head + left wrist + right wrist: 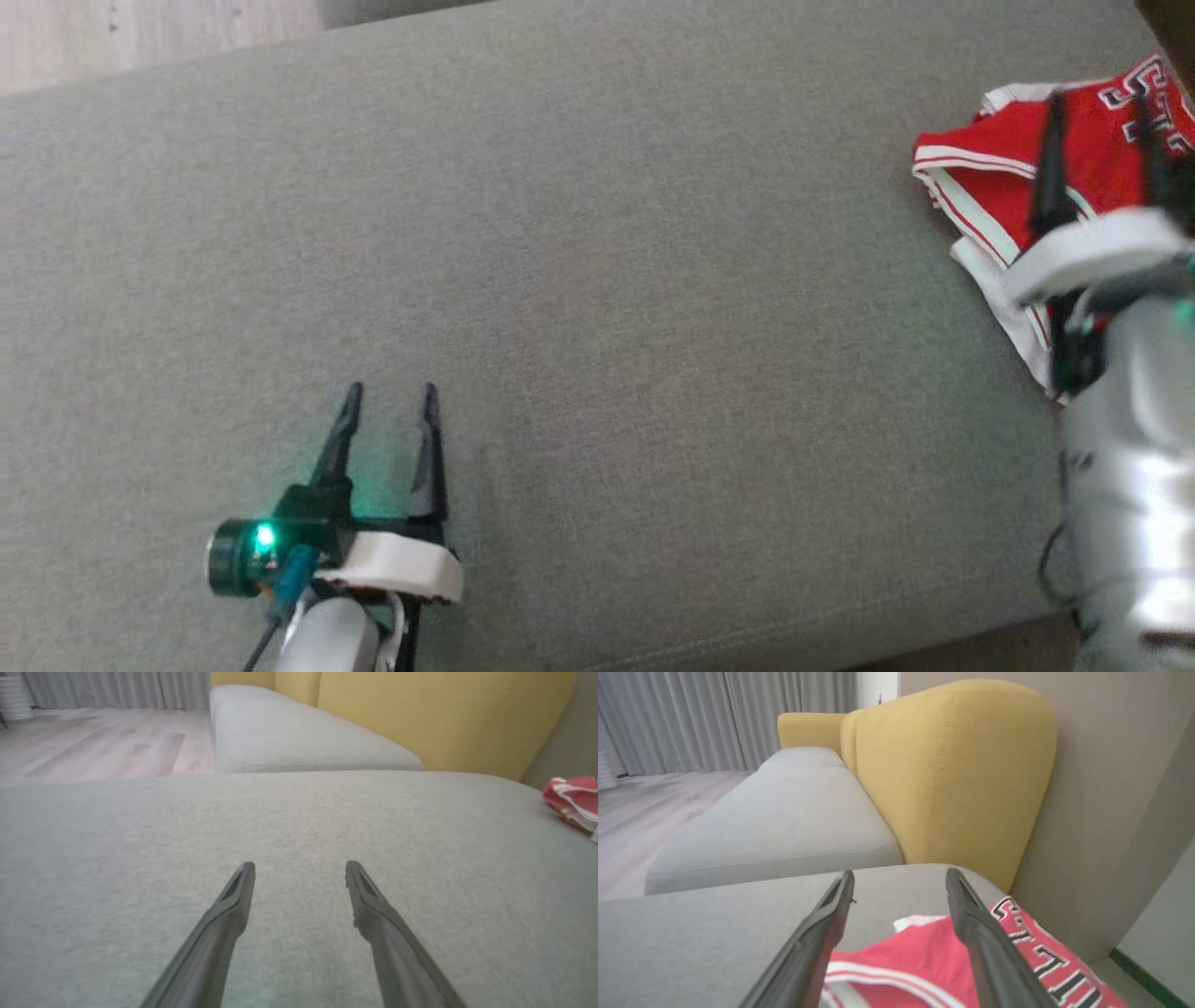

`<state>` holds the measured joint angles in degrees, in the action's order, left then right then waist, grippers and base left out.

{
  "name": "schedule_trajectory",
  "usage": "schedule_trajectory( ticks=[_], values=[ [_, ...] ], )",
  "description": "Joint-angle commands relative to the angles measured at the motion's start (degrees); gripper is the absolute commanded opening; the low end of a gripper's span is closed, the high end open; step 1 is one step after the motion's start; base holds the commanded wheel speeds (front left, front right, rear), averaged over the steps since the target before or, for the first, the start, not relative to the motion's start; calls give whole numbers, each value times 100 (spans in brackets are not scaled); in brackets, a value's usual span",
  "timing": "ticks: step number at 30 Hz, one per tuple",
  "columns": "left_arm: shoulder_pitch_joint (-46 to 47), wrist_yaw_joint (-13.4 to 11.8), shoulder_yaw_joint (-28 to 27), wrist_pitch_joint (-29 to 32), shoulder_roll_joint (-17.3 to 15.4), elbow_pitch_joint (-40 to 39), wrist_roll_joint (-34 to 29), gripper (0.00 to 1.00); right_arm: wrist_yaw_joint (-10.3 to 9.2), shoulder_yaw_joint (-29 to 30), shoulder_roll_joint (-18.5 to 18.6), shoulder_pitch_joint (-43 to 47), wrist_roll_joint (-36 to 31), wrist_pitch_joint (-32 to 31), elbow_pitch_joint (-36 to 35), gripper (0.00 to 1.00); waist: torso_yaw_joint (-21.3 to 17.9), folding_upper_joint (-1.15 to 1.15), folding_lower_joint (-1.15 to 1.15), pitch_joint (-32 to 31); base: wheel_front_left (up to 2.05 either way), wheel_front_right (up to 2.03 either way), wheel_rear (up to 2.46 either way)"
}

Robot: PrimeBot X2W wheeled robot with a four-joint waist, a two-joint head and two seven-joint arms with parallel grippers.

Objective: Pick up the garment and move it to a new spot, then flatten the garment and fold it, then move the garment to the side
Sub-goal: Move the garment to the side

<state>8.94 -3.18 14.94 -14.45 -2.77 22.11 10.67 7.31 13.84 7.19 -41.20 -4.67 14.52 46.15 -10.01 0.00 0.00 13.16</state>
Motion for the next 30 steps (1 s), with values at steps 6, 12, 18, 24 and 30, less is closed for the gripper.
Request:
schedule_trajectory(
  ticks=[6,12,18,24,30],
  values=[
    [-56,-117,-411,-55,-10,-264,3,100,18,-587,-330,1029,463,48,-893,100,301,0,0,-168,0,0,0],
    [-102,-238,-557,-55,-10,-330,158,100,18,-1000,-423,1707,688,48,-1167,100,552,0,0,-263,0,0,0],
    [-158,-331,-601,-55,-10,-232,263,100,18,-1417,-429,2128,1072,48,-1456,100,772,0,0,-445,0,0,0],
    [-228,-366,-687,-55,-10,-77,335,100,18,-1678,-430,2322,1267,48,-1580,100,933,0,0,-744,0,0,0],
    [-408,-335,-772,-55,-10,35,264,100,18,-1849,-431,2541,1406,48,-1547,100,1025,0,0,-1108,0,0,0]
  ],
)
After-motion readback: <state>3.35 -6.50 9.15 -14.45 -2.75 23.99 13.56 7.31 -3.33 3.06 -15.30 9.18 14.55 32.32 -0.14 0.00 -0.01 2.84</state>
